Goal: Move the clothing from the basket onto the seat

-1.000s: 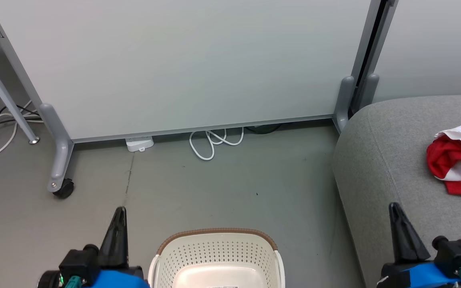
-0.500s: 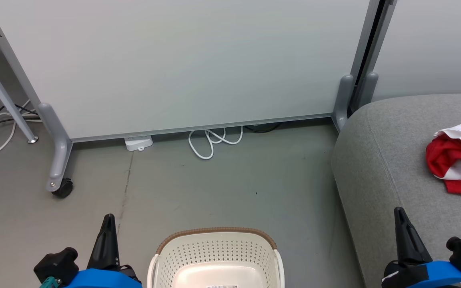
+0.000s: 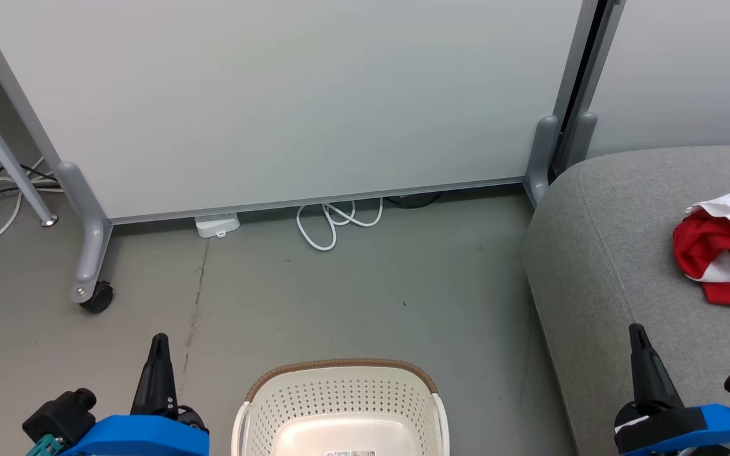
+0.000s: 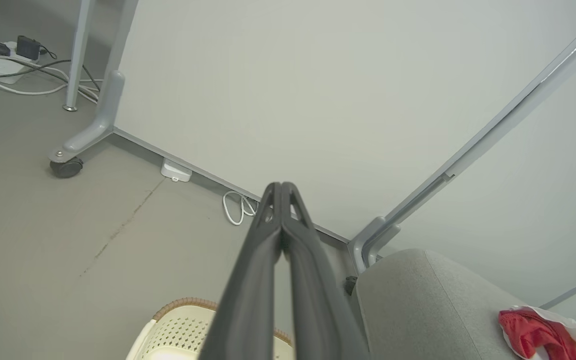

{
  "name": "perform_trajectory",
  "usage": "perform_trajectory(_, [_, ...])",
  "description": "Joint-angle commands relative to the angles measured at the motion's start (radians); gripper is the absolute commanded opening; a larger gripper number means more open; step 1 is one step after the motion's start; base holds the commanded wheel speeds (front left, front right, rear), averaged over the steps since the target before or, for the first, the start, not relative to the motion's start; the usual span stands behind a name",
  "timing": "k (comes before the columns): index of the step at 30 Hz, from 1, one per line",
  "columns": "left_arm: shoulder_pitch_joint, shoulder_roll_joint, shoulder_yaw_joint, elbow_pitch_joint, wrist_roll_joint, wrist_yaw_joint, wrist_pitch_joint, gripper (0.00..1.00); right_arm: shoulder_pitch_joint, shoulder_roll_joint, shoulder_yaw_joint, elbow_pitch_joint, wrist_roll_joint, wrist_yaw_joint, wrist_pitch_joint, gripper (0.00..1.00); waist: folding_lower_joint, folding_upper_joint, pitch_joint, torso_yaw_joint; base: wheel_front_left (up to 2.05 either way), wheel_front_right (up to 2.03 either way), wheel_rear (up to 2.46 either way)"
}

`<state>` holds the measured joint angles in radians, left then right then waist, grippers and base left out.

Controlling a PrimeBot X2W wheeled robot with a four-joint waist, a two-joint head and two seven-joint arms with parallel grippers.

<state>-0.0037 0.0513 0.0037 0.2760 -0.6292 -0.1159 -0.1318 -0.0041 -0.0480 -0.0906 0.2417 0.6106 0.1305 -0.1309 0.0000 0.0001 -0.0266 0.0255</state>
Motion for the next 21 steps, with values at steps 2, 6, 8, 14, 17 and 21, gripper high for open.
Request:
perform_trajectory(2, [-0.037,0.001,0.012,-0.017,-0.060,-0.006,0.014,0.00,-0.035,-0.003,-0.004,-0.013,0.062,0.000,0.014,0.00,0.0000,-0.0001,0.001,-0.001,0.00,0.00,0.00])
perform_trajectory(6, [-0.042,0.001,0.018,-0.019,-0.118,-0.007,0.029,0.00,-0.040,-0.003,-0.005,-0.012,0.121,0.000,0.028,0.00,0.0000,-0.0001,0.002,-0.002,0.00,0.00,0.00])
perform_trajectory(8, [-0.044,0.001,0.021,-0.019,-0.147,-0.007,0.036,0.00,-0.043,-0.003,-0.005,-0.012,0.150,0.000,0.036,0.00,0.0000,-0.0001,0.003,-0.002,0.00,0.00,0.00])
perform_trajectory(14, [-0.051,0.001,0.031,-0.021,-0.227,-0.009,0.057,0.00,-0.050,-0.003,-0.007,-0.011,0.233,0.000,0.056,0.00,0.0000,-0.0001,0.005,-0.004,0.00,0.00,0.00])
perform_trajectory(17, [-0.055,0.001,0.035,-0.021,-0.266,-0.009,0.066,0.00,-0.052,-0.003,-0.008,-0.010,0.272,0.000,0.066,0.00,0.0000,-0.0001,0.005,-0.005,0.00,0.00,0.00])
perform_trajectory(21, [-0.058,0.001,0.039,-0.022,-0.304,-0.010,0.076,0.00,-0.056,-0.003,-0.009,-0.010,0.310,0.000,0.076,0.00,0.0000,-0.0001,0.006,-0.005,0.00,0.00,0.00])
